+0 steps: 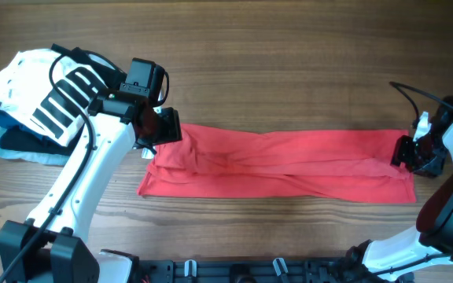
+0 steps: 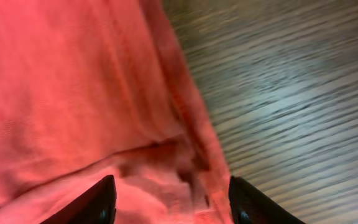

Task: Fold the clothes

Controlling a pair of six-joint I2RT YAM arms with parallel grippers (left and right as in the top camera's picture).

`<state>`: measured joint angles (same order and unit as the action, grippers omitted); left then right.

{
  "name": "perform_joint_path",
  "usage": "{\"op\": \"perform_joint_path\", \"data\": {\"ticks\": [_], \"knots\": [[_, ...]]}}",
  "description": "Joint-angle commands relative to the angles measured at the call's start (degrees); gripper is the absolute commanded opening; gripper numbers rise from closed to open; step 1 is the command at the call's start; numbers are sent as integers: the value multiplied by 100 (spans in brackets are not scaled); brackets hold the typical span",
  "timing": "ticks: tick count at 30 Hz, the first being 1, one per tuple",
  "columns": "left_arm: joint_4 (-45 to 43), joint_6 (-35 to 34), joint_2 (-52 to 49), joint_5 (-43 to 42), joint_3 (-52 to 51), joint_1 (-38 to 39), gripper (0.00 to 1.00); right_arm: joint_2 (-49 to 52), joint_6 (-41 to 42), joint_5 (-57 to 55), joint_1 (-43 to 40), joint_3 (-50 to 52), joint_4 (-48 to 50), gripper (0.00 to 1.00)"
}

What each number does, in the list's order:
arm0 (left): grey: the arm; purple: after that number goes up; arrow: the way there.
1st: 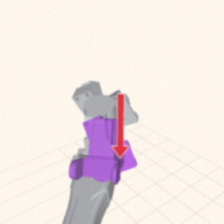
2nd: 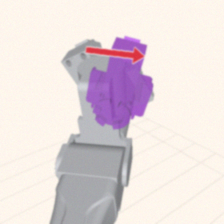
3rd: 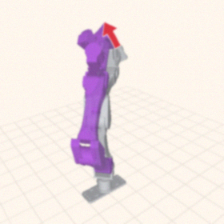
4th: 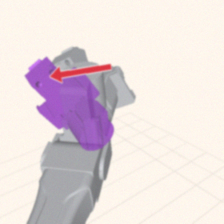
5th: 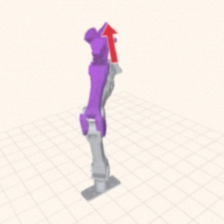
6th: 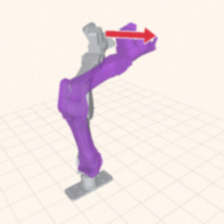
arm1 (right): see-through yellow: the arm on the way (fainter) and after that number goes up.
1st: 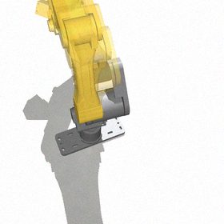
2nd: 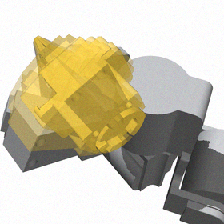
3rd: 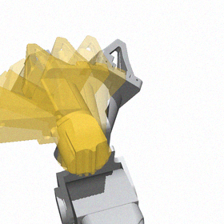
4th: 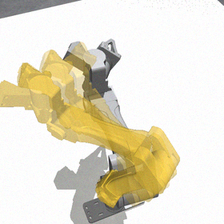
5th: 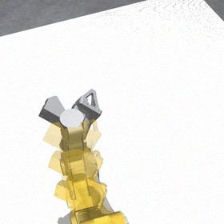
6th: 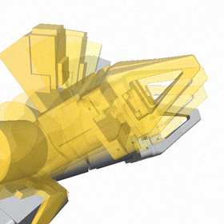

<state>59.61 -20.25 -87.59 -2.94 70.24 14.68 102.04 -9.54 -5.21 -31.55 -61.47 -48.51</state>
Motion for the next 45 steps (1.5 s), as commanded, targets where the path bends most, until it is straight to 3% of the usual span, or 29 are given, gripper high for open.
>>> {"op": "perform_joint_path", "data": {"ticks": [1,11,16,25,28,32,45], "knots": [[46,-151,-42,-225,7,7,63,74,-269,-227,-24,35,138,59],[107,-149,-42,-221,7,7,64,772,-549,269,-24,48,258,62],[107,-149,-42,-221,7,7,64,833,-533,496,-24,46,291,48],[109,-149,-42,-221,7,7,63,833,-557,874,-24,46,310,42],[111,-149,-42,-223,7,7,63,833,-566,852,-24,46,332,54],[151,-149,-42,-221,7,7,63,833,-232,-155,-24,46,374,59],[155,-149,-42,-221,7,7,62,839,-573,376,-24,494,1318,59]]}}
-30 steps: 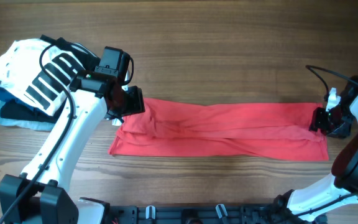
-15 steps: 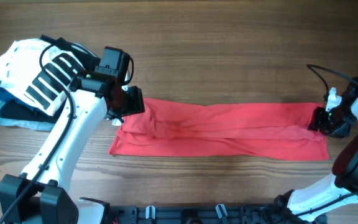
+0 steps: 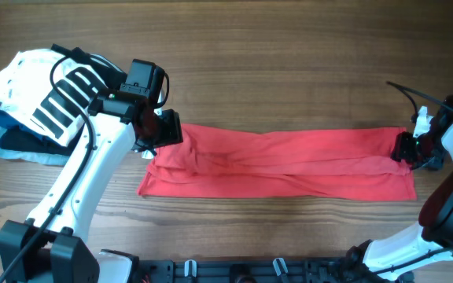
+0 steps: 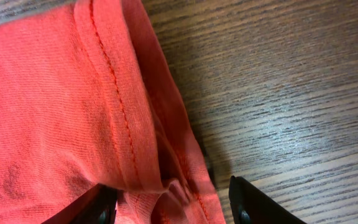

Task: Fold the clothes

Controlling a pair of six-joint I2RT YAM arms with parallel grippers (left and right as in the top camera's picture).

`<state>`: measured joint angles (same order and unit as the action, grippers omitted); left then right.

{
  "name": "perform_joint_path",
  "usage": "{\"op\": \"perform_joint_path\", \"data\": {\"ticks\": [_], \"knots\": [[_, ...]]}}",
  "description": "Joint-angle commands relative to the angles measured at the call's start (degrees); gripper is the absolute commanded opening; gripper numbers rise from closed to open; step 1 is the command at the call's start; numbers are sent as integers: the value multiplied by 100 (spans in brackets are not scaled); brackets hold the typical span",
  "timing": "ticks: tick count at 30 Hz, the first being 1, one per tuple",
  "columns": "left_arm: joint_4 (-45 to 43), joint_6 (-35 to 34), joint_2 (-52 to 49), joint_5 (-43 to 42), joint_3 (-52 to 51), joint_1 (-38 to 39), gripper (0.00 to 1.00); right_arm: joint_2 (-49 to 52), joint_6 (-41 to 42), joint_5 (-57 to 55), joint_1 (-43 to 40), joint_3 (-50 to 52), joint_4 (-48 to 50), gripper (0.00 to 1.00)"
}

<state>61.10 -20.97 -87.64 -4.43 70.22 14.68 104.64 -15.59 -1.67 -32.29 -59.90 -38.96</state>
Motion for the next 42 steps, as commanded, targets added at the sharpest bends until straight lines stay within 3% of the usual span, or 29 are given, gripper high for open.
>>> {"op": "perform_joint_path", "data": {"ticks": [1,24,28,32,33,39,42], "knots": [[7,-76,-37,-72,9,7,62,579,31,114,50,337,361,59],[52,-76,-37,-72,9,7,61,579,-90,1283,50,748,380,54],[57,-76,-37,-72,9,7,61,577,-85,1384,50,745,413,43],[70,-76,-37,-74,9,7,61,577,188,1381,50,745,487,9],[70,-76,-37,-74,9,7,61,577,332,1381,50,745,511,4],[-17,-76,-37,-74,9,7,59,551,802,1266,50,286,372,4],[-258,-74,-37,-149,11,7,57,540,1484,166,50,-378,-151,4]]}}
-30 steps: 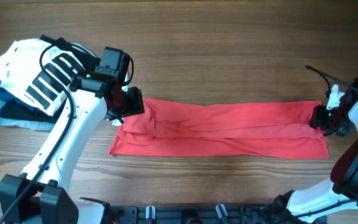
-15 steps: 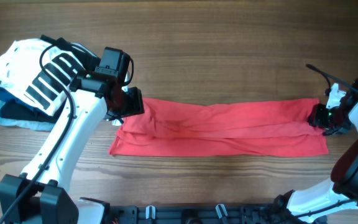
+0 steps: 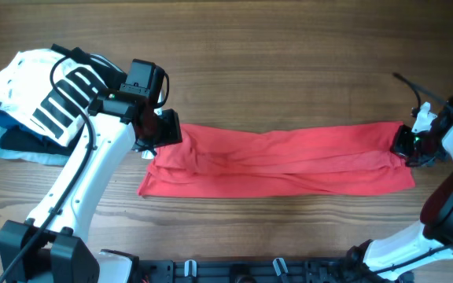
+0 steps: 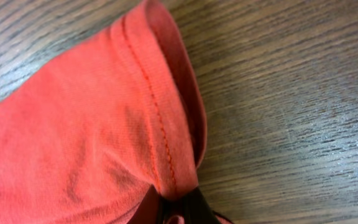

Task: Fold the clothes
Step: 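Fold the strip's right end leftward toward the left gripper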

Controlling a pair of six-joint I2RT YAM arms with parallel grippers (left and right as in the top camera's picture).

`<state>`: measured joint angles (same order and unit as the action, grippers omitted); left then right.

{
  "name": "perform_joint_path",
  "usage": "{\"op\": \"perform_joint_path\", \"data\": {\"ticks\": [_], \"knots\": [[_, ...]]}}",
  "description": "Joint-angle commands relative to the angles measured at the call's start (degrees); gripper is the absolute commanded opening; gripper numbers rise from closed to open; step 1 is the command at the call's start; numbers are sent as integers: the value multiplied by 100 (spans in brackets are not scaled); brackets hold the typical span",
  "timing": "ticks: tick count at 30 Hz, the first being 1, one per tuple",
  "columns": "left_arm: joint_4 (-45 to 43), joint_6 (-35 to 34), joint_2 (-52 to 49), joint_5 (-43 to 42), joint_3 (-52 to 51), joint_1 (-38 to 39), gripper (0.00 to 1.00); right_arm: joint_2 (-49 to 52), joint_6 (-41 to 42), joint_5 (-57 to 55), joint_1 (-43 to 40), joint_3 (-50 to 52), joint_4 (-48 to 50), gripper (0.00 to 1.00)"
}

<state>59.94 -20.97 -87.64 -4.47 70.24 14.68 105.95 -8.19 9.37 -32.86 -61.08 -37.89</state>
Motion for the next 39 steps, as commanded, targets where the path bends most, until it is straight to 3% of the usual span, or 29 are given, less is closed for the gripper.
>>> {"op": "perform_joint_path", "data": {"ticks": [1,9,15,28,39], "knots": [[-247,-74,-37,-245,9,4,57,409,1032,-1360,94,-597,-529,4],[-332,-76,-37,-363,7,7,56,407,1716,-1840,-260,-2312,-1759,4],[-302,-76,-37,-365,7,7,57,260,1711,-1746,48,-2583,-2079,4],[-184,-74,-37,-363,7,7,58,87,2212,-1720,2789,-2448,-3228,4],[-184,-74,-37,-363,7,7,59,87,2787,-1506,4262,-1738,-3233,4]]}}
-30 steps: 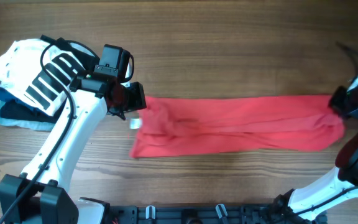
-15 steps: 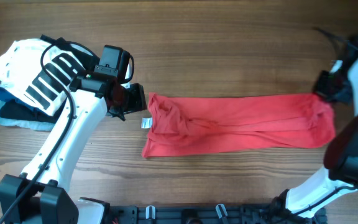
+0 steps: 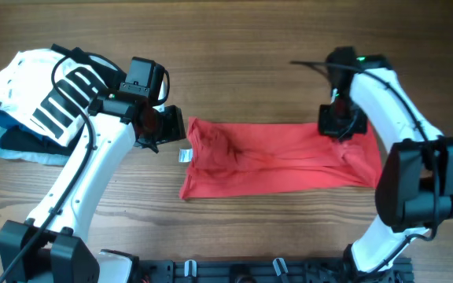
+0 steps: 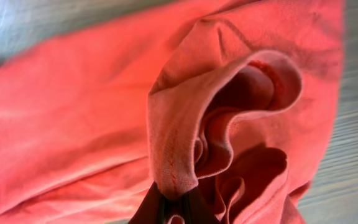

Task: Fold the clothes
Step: 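Fold the strip's right end leftward toward the left gripper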

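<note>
A red garment (image 3: 274,161) lies along the middle of the wooden table (image 3: 250,63), its right end bunched and doubled back. My right gripper (image 3: 338,126) is shut on a hemmed fold of it (image 4: 169,162), and the dark fingertips (image 4: 160,208) pinch that fold at the bottom of the right wrist view. My left gripper (image 3: 170,126) sits just off the garment's far left corner; whether it is open or touches the cloth does not show. A small white tag (image 3: 184,156) sticks out at the garment's left edge.
A pile of other clothes sits at the far left: a white piece with black stripes (image 3: 42,94) on top of blue and dark ones (image 3: 14,145). The right arm (image 3: 392,94) arches over the table's right side.
My right gripper, still shut on the garment's right end, has moved from the table's right edge to left of it. The garment is shorter, and its left edge has shifted right, away from the left gripper.
First the garment lay stretched full length, the left gripper on its far left corner and the right gripper open over its right end. The right gripper was then lower around the hem, then shut on it. Now that end is carried leftward over the cloth.
</note>
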Controlling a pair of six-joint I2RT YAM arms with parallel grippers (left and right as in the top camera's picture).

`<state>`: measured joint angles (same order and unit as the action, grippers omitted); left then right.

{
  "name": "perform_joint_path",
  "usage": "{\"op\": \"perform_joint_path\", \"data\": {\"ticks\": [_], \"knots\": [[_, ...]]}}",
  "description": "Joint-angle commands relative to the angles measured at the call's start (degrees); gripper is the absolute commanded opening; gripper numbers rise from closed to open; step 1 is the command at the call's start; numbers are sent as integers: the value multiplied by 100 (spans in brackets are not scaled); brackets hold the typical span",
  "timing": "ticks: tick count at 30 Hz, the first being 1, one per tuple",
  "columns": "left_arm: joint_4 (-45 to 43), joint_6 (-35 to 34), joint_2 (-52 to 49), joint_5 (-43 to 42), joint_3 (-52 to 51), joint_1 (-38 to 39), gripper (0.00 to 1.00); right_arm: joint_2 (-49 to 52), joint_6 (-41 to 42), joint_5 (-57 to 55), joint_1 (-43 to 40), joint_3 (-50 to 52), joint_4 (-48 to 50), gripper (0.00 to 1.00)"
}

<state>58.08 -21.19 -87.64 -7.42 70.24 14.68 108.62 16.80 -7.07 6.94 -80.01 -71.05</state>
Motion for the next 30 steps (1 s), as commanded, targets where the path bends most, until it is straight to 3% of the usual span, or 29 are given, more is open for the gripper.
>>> {"op": "perform_joint_path", "data": {"ticks": [1,13,18,20,24,30], "knots": [[2,-52,-37,-68,7,7,59,-179,293,160,378,195,125,4],[2,-52,-37,-68,7,7,58,-168,566,597,1115,387,855,8],[2,-52,-37,-68,7,7,58,-168,-177,1537,1158,387,870,29],[0,-50,-37,-68,7,7,58,-168,-181,1526,1158,387,890,30],[2,-50,-37,-68,7,7,59,-170,-127,1349,1158,385,887,25],[0,-48,-37,-68,7,7,59,-708,1082,-146,796,385,341,26]]}}
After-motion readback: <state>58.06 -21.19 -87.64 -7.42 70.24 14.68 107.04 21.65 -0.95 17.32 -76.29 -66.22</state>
